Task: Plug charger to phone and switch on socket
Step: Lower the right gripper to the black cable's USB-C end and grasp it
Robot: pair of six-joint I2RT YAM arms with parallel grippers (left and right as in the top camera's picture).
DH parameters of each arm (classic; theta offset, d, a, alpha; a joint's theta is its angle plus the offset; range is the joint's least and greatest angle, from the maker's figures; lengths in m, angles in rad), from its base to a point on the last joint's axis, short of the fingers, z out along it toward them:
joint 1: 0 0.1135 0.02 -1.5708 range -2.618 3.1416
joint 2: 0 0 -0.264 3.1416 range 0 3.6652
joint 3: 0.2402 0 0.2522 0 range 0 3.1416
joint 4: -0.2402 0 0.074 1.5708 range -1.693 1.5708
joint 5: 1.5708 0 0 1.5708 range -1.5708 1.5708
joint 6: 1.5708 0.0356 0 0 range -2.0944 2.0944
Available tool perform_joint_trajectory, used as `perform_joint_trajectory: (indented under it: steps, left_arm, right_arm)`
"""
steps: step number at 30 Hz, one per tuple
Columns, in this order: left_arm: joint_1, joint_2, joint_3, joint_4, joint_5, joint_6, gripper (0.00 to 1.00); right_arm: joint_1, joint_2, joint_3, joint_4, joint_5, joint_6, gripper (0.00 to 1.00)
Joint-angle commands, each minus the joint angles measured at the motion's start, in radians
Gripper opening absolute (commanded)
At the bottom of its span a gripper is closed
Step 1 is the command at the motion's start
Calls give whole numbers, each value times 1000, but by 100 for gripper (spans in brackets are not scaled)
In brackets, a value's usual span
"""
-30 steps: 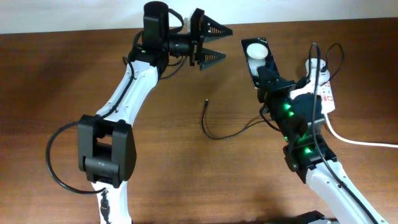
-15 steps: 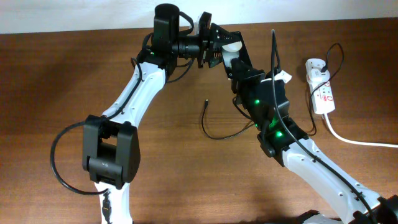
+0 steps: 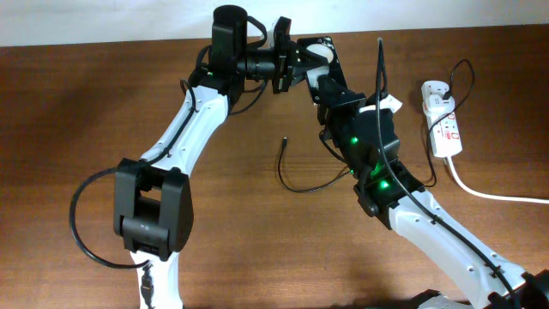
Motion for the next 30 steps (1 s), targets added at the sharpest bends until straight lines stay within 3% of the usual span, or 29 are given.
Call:
perform_joint_trajectory:
  steps: [1, 3, 10, 12, 13, 15, 17, 21, 24, 27, 30]
  left_arm:
    - [3, 5, 11, 6, 14, 4, 3]
    - [3, 5, 11, 6, 14, 4, 0]
    - [57, 5, 11, 5, 14, 5, 0]
    - [92, 5, 11, 5, 15, 5, 0]
    - [111, 5, 11, 5, 15, 15, 0]
    - [161, 5, 11, -6, 31, 66, 0]
    - [213, 5, 10, -14, 65, 72, 0]
    - [274, 5, 10, -14, 110, 167, 0]
    - [299, 5, 10, -14, 145, 237, 0]
    - [304, 5, 10, -14, 154, 247, 0]
    - [304, 5, 10, -14, 154, 254, 0]
  right_arm:
    - [11, -2, 21, 0, -7, -40, 4]
    - [11, -2, 21, 0, -7, -40, 8]
    - [11, -2, 21, -4, -7, -41, 56]
    - [11, -2, 21, -12, -7, -41, 78]
    - [11, -2, 21, -21, -6, -42, 96]
    - [10, -2, 21, -63, -7, -53, 99]
    - [10, -2, 21, -69, -11, -174, 99]
    - [10, -2, 21, -153, -57, -265, 99]
    - [10, -11, 21, -227, -152, -560, 99]
    - [9, -63, 21, -433, -192, -863, 98]
    - [-60, -164, 21, -647, -188, -969, 98]
